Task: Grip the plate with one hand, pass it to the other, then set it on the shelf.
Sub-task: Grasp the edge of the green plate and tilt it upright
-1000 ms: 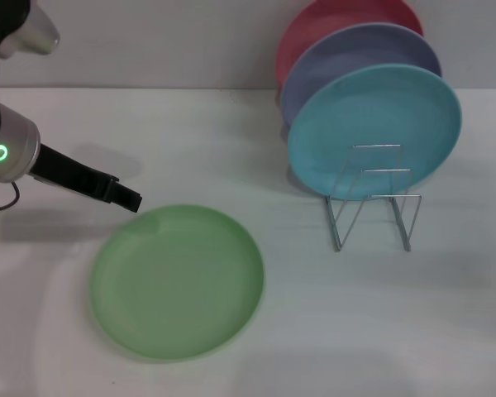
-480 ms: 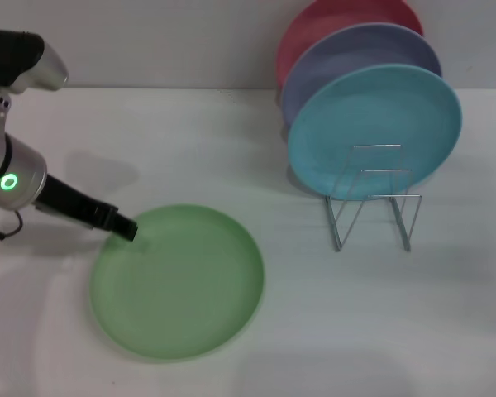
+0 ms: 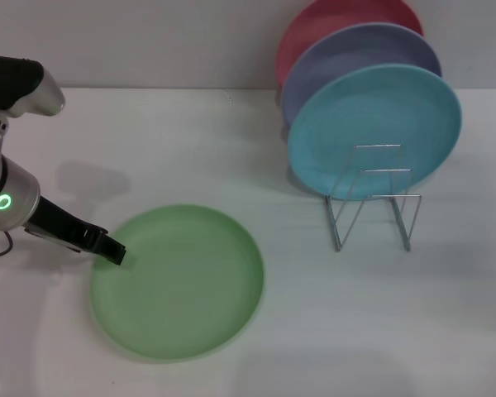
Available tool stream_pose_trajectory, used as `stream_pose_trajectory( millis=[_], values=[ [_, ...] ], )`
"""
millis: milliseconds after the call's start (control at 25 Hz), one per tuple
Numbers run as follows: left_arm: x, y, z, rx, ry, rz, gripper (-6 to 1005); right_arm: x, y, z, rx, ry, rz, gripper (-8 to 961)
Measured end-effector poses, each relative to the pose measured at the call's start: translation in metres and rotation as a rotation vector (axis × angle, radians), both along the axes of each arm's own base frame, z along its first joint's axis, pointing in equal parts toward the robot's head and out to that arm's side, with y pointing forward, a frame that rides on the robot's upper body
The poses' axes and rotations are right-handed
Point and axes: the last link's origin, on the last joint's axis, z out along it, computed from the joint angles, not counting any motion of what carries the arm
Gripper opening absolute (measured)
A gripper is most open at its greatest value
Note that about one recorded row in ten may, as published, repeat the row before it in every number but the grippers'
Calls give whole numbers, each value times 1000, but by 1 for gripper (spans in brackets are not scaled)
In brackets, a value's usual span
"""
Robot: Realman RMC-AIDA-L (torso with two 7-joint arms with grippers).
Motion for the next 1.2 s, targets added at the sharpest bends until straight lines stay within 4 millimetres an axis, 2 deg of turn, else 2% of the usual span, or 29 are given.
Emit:
stream_pose_trajectory(
  millis=[560,1200],
  values=[
    [-4,-2,-6,-23,9,12,568,-1,1,1,0,-1,2,496],
    [-6,-2,-7,-22,9,18,559,0,1,1,2,0,-2,496]
  ],
)
